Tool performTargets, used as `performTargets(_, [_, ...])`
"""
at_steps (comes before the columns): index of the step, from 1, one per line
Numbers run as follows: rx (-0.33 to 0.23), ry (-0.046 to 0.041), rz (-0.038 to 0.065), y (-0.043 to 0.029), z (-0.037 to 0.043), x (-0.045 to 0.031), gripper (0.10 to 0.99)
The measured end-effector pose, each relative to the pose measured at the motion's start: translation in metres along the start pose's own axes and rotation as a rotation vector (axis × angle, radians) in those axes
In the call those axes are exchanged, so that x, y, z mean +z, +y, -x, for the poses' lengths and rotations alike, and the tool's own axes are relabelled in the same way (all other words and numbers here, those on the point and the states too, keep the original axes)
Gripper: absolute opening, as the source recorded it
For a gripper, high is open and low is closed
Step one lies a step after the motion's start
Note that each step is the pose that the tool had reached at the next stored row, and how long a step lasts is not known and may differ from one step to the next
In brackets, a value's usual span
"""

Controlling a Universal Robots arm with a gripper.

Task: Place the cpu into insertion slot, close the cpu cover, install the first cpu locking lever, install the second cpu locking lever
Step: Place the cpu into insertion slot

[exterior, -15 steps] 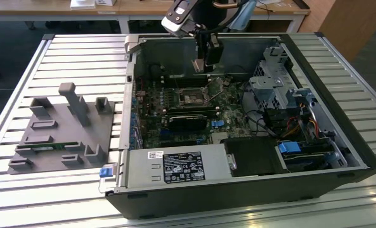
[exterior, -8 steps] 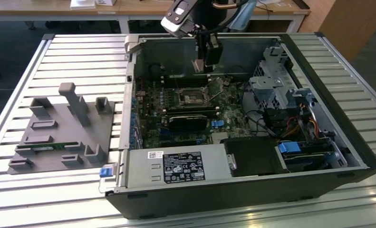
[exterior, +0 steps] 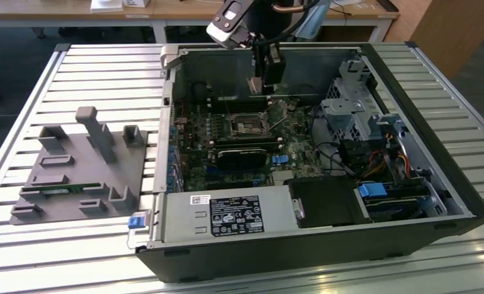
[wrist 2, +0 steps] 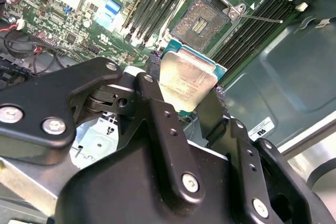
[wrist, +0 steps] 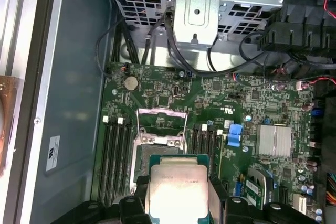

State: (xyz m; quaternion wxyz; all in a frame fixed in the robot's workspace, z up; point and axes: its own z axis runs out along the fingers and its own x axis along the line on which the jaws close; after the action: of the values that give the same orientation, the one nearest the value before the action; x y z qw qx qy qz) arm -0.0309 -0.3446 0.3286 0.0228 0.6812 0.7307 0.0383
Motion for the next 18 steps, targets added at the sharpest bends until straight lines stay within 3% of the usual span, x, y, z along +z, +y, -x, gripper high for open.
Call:
performTargets(8, [0.057, -0.0061, 0.001, -0.0005, 0.0, 0.0042, 0.529])
performTargets(18, [0.073, -0.0076, 0.001, -0.0015, 0.0001, 0.0112, 0.529])
